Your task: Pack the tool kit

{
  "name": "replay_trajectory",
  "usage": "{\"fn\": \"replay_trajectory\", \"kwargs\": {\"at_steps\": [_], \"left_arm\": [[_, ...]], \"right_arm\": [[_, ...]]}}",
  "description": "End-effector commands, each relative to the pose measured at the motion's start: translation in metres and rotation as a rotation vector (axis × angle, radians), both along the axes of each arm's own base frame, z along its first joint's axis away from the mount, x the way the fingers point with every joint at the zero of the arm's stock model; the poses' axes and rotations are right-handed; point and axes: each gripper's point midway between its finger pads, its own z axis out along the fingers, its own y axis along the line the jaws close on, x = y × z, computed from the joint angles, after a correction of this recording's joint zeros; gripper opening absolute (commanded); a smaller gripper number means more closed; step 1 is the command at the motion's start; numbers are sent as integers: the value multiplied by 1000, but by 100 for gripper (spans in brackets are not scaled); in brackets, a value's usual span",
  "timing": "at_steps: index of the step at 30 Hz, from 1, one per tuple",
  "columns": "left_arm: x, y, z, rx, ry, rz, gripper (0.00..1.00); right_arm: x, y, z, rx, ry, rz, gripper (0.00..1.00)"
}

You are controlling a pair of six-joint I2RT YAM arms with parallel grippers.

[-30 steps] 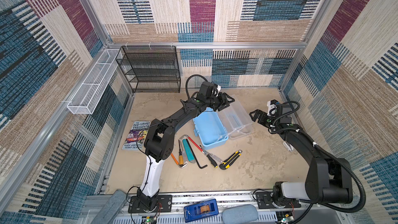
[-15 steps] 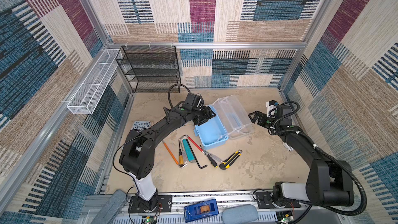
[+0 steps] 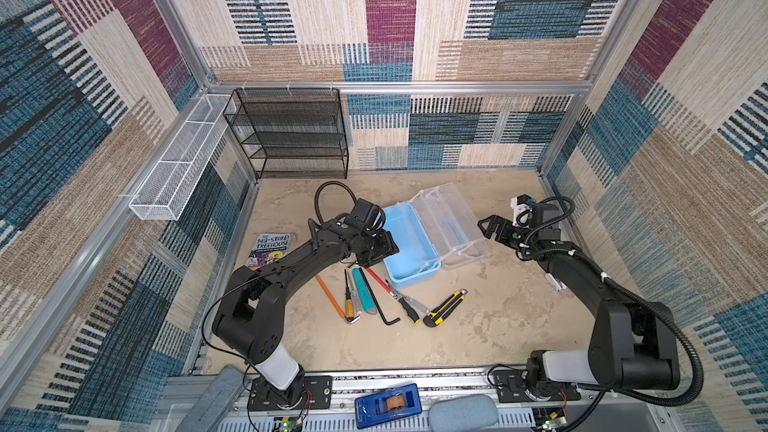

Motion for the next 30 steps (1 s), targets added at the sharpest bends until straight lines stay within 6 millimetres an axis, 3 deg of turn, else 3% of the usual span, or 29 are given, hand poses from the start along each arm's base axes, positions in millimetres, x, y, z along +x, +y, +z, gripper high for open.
{"fn": "replay_trajectory", "kwargs": {"at_steps": [1,9,17,26,30], "left_arm": [[-1,2,-8,34,9,-6,65],[17,-19,-19,28,24,-59,62],[43,-42,-15,-29,-9,-78,62],[79,-78,5,-137,-62,-106,61],[79,-76,12,-146,-81,-93,64]], "right_arm": [[7,0,9,2,-40,-3,100],[6,0,13,12,-46,-9,100],[-3,-6,8,11,-14,-58,100],[-3,-15,16,9,-21,-116,100],[-5,-19,36,-38,-78,-113,100]]}}
